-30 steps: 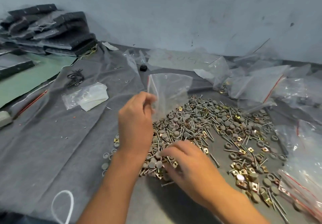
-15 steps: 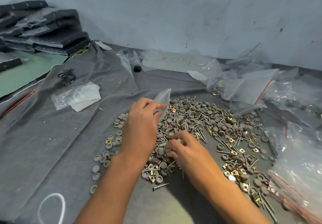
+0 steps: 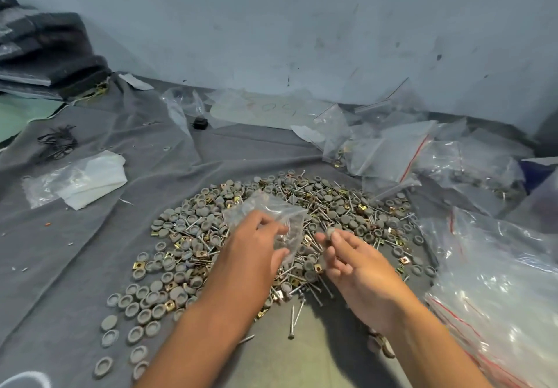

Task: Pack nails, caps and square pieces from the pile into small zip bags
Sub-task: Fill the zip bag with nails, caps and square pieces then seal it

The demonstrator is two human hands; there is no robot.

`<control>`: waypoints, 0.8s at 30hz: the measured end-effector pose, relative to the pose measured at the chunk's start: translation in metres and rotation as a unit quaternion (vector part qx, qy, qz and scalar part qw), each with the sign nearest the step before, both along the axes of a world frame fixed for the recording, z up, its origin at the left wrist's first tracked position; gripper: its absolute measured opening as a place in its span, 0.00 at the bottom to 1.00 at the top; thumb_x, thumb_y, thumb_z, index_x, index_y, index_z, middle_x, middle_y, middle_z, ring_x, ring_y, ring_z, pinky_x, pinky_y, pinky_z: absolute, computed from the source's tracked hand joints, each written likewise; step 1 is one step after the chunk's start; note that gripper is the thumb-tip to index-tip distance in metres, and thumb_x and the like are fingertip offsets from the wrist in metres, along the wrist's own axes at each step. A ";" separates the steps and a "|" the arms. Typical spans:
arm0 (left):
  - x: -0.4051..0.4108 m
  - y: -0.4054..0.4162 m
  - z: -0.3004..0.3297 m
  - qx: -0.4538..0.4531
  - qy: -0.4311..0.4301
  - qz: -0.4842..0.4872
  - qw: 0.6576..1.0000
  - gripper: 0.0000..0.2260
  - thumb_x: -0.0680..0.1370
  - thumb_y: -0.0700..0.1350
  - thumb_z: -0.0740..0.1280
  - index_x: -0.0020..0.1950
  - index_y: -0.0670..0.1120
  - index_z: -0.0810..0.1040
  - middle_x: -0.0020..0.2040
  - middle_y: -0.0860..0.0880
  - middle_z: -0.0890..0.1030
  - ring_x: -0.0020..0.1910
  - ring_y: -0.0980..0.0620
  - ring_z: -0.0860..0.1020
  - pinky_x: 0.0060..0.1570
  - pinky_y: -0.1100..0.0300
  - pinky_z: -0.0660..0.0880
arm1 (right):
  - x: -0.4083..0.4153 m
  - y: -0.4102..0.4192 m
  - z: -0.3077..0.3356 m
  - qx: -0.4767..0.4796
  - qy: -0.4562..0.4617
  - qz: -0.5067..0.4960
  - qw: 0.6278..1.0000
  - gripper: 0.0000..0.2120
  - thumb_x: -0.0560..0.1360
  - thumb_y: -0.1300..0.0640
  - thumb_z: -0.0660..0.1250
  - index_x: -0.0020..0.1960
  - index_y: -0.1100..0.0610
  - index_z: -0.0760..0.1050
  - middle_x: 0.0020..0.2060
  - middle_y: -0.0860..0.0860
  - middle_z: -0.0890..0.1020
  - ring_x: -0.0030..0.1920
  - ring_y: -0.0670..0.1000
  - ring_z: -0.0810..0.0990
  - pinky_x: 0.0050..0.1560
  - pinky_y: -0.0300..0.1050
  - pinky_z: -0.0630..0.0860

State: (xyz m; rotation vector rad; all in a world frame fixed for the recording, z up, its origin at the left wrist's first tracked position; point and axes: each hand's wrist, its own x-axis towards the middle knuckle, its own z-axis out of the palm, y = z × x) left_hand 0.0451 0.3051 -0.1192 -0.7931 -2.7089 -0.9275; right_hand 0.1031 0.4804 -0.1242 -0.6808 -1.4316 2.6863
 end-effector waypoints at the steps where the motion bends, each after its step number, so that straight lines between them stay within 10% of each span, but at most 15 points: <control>1: 0.000 0.001 -0.001 0.003 -0.008 0.001 1.000 0.17 0.76 0.50 0.72 0.64 0.55 0.78 0.57 0.62 0.69 0.51 0.64 0.70 0.53 0.72 0.68 | 0.001 0.002 0.003 -0.046 -0.001 0.001 0.999 0.12 0.76 0.58 0.67 0.58 0.62 0.78 0.48 0.53 0.85 0.35 0.43 0.77 0.32 0.34 0.73; 6: 0.003 0.008 -0.006 0.018 -0.030 -0.024 0.999 0.17 0.75 0.52 0.74 0.64 0.54 0.80 0.54 0.63 0.67 0.49 0.67 0.68 0.48 0.77 0.62 | 0.004 0.000 0.013 -0.047 0.032 0.038 0.998 0.12 0.72 0.59 0.71 0.53 0.62 0.84 0.44 0.52 0.84 0.38 0.44 0.79 0.35 0.36 0.77; 9: 0.003 0.010 -0.007 0.036 -0.043 -0.039 0.998 0.20 0.73 0.52 0.76 0.64 0.53 0.80 0.55 0.62 0.69 0.51 0.65 0.71 0.52 0.76 0.63 | 0.005 -0.012 0.014 0.141 0.092 0.057 0.984 0.11 0.72 0.57 0.72 0.53 0.58 0.80 0.42 0.47 0.85 0.39 0.42 0.79 0.38 0.34 0.75; 14: 0.006 0.013 -0.004 0.057 -0.053 -0.053 0.996 0.18 0.71 0.45 0.74 0.62 0.50 0.82 0.54 0.60 0.71 0.49 0.64 0.73 0.49 0.76 0.65 | 0.012 -0.022 0.003 0.676 0.197 -0.017 0.710 0.08 0.72 0.54 0.77 0.50 0.50 0.81 0.39 0.32 0.78 0.43 0.36 0.76 0.44 0.28 0.69; 19: 0.006 0.012 -0.003 0.053 -0.046 -0.049 0.996 0.21 0.71 0.46 0.75 0.64 0.50 0.81 0.56 0.60 0.71 0.51 0.64 0.73 0.53 0.76 0.66 | 0.012 -0.022 -0.001 0.738 0.186 -0.048 0.647 0.06 0.74 0.53 0.75 0.51 0.50 0.83 0.45 0.42 0.81 0.48 0.46 0.75 0.49 0.39 0.72; 22: 0.007 0.013 -0.002 0.047 -0.039 -0.042 0.997 0.21 0.71 0.48 0.76 0.65 0.52 0.80 0.56 0.60 0.71 0.51 0.64 0.72 0.54 0.73 0.66 | 0.015 -0.022 -0.001 0.721 0.179 -0.028 0.669 0.08 0.79 0.57 0.68 0.57 0.49 0.81 0.50 0.41 0.81 0.52 0.42 0.76 0.52 0.36 0.71; 24: 0.006 0.012 -0.002 0.047 -0.034 -0.037 0.998 0.23 0.72 0.52 0.77 0.66 0.53 0.79 0.56 0.61 0.70 0.50 0.66 0.70 0.52 0.74 0.63 | 0.013 -0.026 0.008 0.530 0.122 -0.029 0.838 0.13 0.78 0.64 0.59 0.53 0.49 0.77 0.50 0.41 0.82 0.50 0.39 0.78 0.49 0.34 0.71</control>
